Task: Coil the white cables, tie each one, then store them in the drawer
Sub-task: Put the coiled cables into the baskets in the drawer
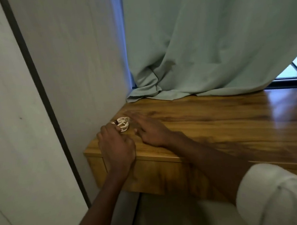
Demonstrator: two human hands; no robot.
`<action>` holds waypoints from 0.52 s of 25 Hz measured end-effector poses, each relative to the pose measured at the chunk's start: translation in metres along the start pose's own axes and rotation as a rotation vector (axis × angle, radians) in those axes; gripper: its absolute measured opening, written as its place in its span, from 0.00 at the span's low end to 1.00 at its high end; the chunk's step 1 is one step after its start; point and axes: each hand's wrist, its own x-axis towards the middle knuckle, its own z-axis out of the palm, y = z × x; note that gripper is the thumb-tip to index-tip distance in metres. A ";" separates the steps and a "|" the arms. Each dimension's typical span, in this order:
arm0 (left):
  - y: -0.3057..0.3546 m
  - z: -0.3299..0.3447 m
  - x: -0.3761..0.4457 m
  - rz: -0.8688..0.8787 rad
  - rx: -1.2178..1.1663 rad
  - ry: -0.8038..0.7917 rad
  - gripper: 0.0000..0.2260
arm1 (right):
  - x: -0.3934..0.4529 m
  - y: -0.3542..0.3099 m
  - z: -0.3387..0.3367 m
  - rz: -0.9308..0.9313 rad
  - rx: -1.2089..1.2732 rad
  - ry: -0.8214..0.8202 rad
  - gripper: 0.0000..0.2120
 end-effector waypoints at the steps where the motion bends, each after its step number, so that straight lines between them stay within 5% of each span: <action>1: 0.000 0.000 0.001 -0.003 0.014 -0.021 0.08 | 0.010 0.000 0.006 -0.023 -0.001 -0.037 0.32; 3: 0.001 0.000 0.003 -0.015 0.087 -0.087 0.13 | 0.023 0.003 0.016 -0.048 0.000 -0.092 0.27; 6: -0.002 -0.001 0.008 -0.022 0.252 -0.235 0.25 | 0.027 0.011 0.020 0.016 -0.070 0.036 0.17; 13: -0.017 0.009 0.028 0.131 0.519 -0.732 0.35 | 0.016 0.015 0.022 0.380 -0.361 0.253 0.17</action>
